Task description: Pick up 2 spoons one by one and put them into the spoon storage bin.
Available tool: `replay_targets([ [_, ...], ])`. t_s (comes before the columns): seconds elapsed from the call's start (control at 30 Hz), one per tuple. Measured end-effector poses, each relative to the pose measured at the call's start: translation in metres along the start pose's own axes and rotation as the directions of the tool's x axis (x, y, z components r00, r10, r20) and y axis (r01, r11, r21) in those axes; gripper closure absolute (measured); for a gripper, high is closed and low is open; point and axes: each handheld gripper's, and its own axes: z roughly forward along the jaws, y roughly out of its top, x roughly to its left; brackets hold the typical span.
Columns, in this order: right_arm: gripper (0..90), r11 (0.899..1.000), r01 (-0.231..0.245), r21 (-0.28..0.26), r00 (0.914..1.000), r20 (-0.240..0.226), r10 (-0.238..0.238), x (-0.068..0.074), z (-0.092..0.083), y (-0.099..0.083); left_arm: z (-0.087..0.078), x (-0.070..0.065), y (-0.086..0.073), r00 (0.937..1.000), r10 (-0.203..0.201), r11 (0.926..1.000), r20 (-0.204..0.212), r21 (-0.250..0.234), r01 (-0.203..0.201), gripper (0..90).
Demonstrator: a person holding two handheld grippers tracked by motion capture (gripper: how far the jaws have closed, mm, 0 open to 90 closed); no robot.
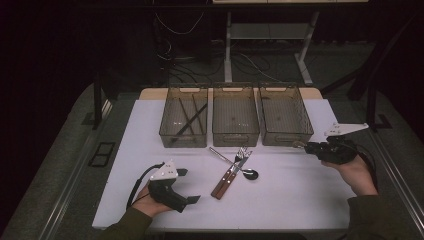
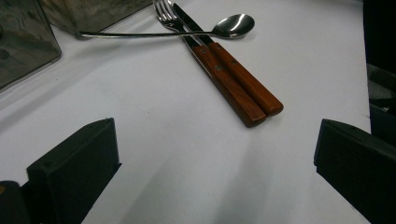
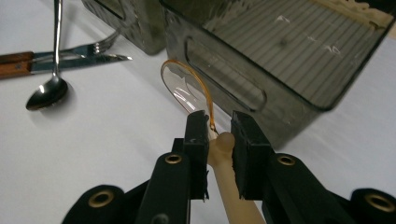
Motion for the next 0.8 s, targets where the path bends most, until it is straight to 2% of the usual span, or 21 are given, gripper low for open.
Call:
replay_targets([
  [0.2, 77.0, 1.000, -0.003, -0.029, 1.0000, -0.005, 0.003, 0.009, 0.004, 0.015, 0.000, 0.001, 0.000, 1.0000, -0.003, 1.0000, 0.003, -0.006, 0.003, 0.0],
  [0.33, 77.0, 0.998, -0.022, -0.051, 0.9997, -0.014, 0.021, 0.016, 0.005, 0.026, 0.000, 0.001, 0.000, 1.0000, -0.002, 1.0000, 0.003, -0.005, 0.002, 0.0],
  [0.6, 77.0, 0.998, -0.011, -0.063, 0.9999, -0.014, 0.010, 0.032, 0.016, 0.047, 0.000, 0.001, -0.001, 1.0000, -0.005, 1.0000, 0.003, -0.004, 0.005, 0.0],
  [0.8, 76.9, 0.997, 0.000, -0.081, 0.9995, -0.031, -0.002, 0.040, 0.027, 0.058, 0.000, 0.001, -0.001, 1.0000, -0.005, 1.0000, 0.003, -0.005, 0.005, 0.0],
])
